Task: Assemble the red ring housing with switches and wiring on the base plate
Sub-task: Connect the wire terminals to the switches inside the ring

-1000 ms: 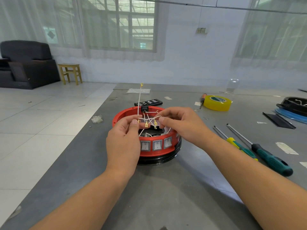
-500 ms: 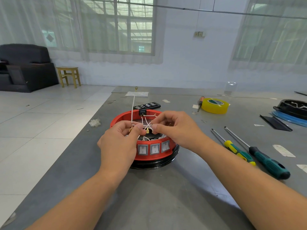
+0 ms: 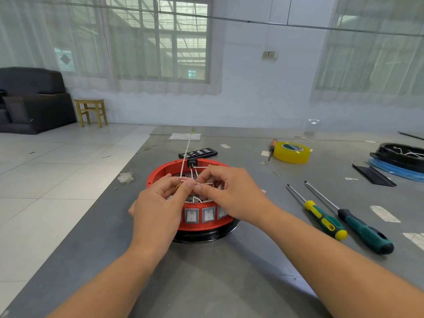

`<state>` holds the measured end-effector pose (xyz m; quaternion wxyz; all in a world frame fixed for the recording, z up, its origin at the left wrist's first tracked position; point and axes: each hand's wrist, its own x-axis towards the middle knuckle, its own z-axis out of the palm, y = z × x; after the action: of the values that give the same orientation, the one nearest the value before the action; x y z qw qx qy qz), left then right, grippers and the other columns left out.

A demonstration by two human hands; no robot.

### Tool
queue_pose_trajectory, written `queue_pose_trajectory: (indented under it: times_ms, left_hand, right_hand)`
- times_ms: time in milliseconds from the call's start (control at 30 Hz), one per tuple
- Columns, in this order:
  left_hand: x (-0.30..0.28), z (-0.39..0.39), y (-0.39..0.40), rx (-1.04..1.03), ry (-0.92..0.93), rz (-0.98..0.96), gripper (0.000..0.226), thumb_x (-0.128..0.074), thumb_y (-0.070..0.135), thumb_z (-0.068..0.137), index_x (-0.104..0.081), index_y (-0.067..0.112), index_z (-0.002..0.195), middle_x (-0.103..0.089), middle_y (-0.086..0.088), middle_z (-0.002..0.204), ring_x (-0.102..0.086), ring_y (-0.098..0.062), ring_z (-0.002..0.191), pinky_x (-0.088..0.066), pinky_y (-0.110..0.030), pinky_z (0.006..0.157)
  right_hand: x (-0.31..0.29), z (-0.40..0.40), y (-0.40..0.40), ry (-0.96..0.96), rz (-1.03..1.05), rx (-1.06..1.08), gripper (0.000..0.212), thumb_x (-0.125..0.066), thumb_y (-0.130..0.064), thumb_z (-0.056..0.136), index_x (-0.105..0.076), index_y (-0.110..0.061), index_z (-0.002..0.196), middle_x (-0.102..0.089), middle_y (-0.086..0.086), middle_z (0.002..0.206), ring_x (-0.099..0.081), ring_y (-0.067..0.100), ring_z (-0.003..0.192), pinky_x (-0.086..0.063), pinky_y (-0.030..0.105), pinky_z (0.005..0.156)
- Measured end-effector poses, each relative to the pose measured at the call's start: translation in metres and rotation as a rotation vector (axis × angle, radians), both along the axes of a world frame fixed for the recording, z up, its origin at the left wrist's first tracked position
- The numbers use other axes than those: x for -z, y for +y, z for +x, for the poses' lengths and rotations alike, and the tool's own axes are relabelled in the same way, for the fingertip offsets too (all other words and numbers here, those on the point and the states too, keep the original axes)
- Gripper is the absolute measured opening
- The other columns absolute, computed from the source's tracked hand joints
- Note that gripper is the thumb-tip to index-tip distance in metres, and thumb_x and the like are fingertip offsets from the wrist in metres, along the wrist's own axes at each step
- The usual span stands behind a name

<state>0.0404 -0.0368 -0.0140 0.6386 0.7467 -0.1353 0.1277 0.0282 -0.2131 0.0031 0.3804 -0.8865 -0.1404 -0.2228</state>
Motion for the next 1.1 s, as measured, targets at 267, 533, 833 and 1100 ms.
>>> queue_pose_trajectory:
  times_ms: [267, 533, 833, 1100]
  left_hand:
    - [0.002, 0.006, 0.007, -0.118, -0.039, 0.056, 0.016, -0.065, 0.057, 0.096, -0.075, 0.049, 0.088, -0.075, 0.021, 0.094, -0.069, -0.008, 0.099, -0.05, -0.058, 0.103]
    - [0.006, 0.007, 0.009, -0.194, -0.016, 0.204, 0.037, -0.052, 0.065, 0.096, -0.058, 0.055, 0.131, -0.052, 0.017, 0.148, -0.028, -0.019, 0.149, -0.022, -0.058, 0.122]
    - [0.015, -0.002, 0.003, -0.168, 0.487, 0.158, 0.073, -0.054, 0.087, 0.08, -0.048, 0.034, 0.129, -0.039, -0.018, 0.149, -0.026, -0.039, 0.145, -0.027, -0.053, 0.117]
    - [0.011, 0.003, 0.01, 0.054, 0.282, 0.003, 0.091, -0.066, 0.085, 0.067, -0.033, 0.058, 0.147, -0.047, 0.016, 0.153, -0.03, -0.027, 0.153, -0.03, -0.054, 0.123]
  right_hand:
    - [-0.003, 0.0, -0.007, 0.053, 0.05, 0.018, 0.008, -0.073, -0.03, 0.095, -0.077, -0.028, 0.101, -0.076, -0.014, 0.085, -0.07, -0.001, 0.082, -0.051, 0.011, 0.073]
    - [0.005, 0.006, -0.018, -0.013, 0.036, 0.199, 0.005, -0.072, -0.031, 0.094, -0.076, -0.034, 0.094, -0.073, -0.019, 0.083, -0.064, -0.005, 0.087, -0.048, 0.009, 0.073]
    - [0.033, 0.016, -0.023, 0.009, 0.489, 0.352, 0.01, -0.075, -0.027, 0.092, -0.076, -0.033, 0.084, -0.076, -0.017, 0.082, -0.07, -0.001, 0.081, -0.052, 0.016, 0.07]
    - [0.036, 0.017, -0.022, -0.109, 0.51, 0.345, 0.004, -0.077, -0.025, 0.091, -0.079, -0.028, 0.093, -0.075, -0.008, 0.112, -0.06, -0.019, 0.1, -0.047, 0.011, 0.087]
